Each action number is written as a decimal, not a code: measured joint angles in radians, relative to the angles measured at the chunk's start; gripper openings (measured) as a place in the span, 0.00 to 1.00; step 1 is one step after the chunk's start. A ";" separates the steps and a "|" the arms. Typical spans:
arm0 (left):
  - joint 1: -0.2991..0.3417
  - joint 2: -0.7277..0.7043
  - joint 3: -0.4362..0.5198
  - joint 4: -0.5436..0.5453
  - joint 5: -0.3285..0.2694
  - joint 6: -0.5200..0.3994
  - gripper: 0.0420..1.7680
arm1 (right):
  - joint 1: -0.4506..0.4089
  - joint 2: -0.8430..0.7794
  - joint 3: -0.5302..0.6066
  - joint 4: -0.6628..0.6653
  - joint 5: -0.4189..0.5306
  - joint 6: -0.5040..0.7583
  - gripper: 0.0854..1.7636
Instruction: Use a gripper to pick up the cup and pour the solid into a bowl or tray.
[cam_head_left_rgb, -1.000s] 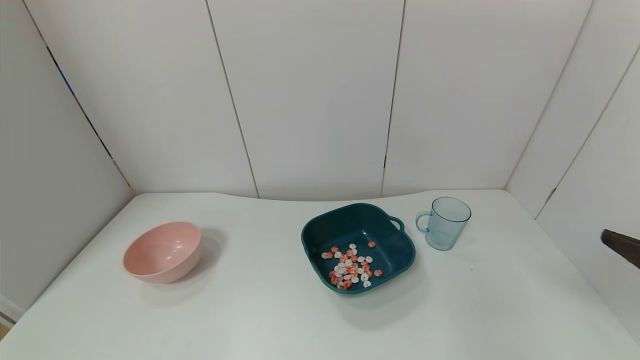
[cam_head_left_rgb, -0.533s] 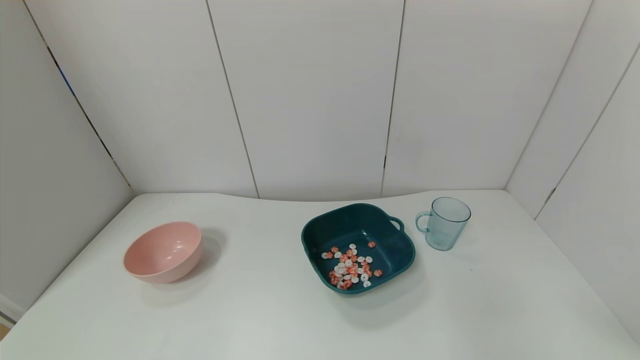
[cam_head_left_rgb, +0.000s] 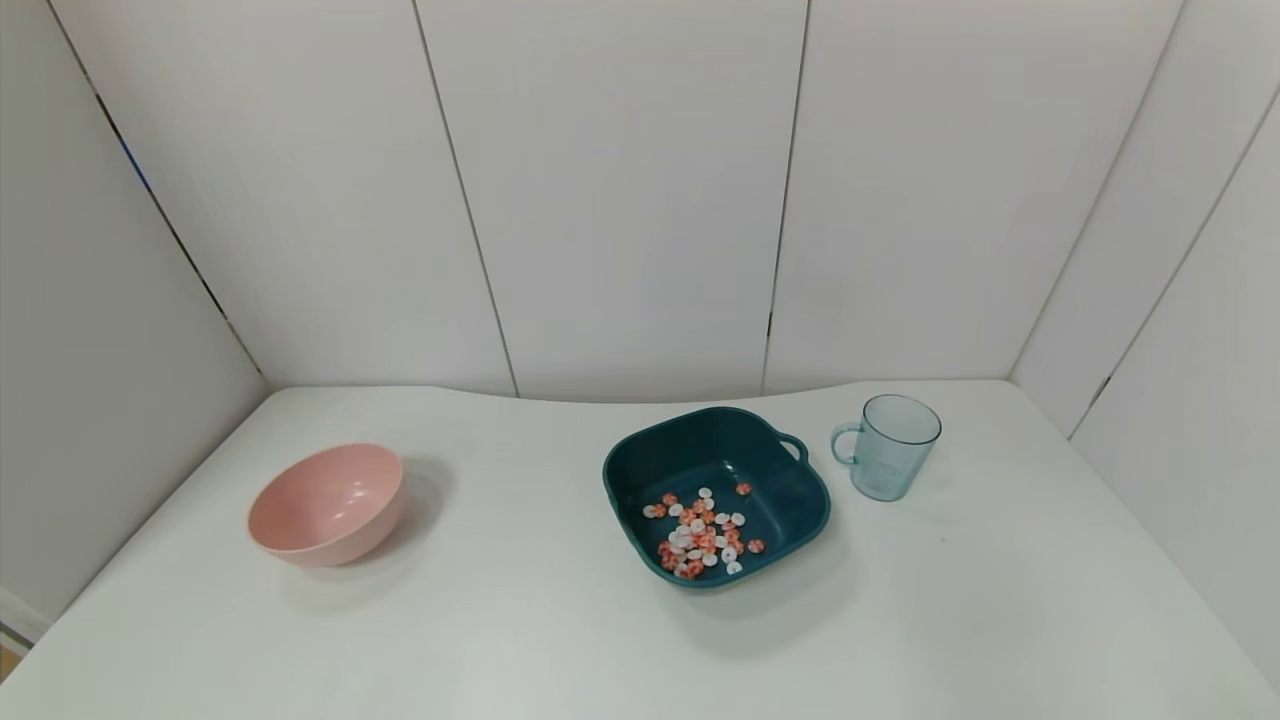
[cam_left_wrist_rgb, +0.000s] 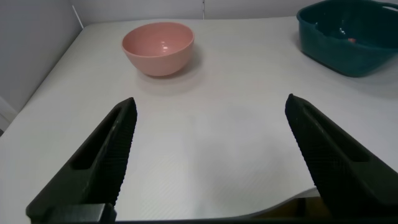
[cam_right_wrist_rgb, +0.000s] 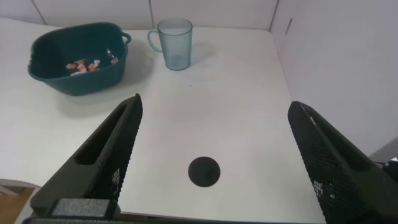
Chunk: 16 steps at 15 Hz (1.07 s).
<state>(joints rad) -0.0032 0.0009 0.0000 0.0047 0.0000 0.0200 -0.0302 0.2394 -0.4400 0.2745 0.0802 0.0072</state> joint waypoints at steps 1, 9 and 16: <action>0.000 0.000 0.000 0.000 0.000 0.000 0.97 | 0.004 -0.032 0.029 -0.001 -0.020 -0.011 0.96; 0.000 0.000 0.000 0.000 0.000 0.000 0.97 | 0.023 -0.229 0.285 -0.197 -0.058 -0.066 0.96; 0.000 0.000 0.000 0.000 0.000 0.000 0.97 | 0.023 -0.239 0.414 -0.258 -0.065 -0.059 0.96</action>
<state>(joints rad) -0.0032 0.0009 0.0000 0.0043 0.0000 0.0196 -0.0077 0.0000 -0.0257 0.0168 0.0149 -0.0513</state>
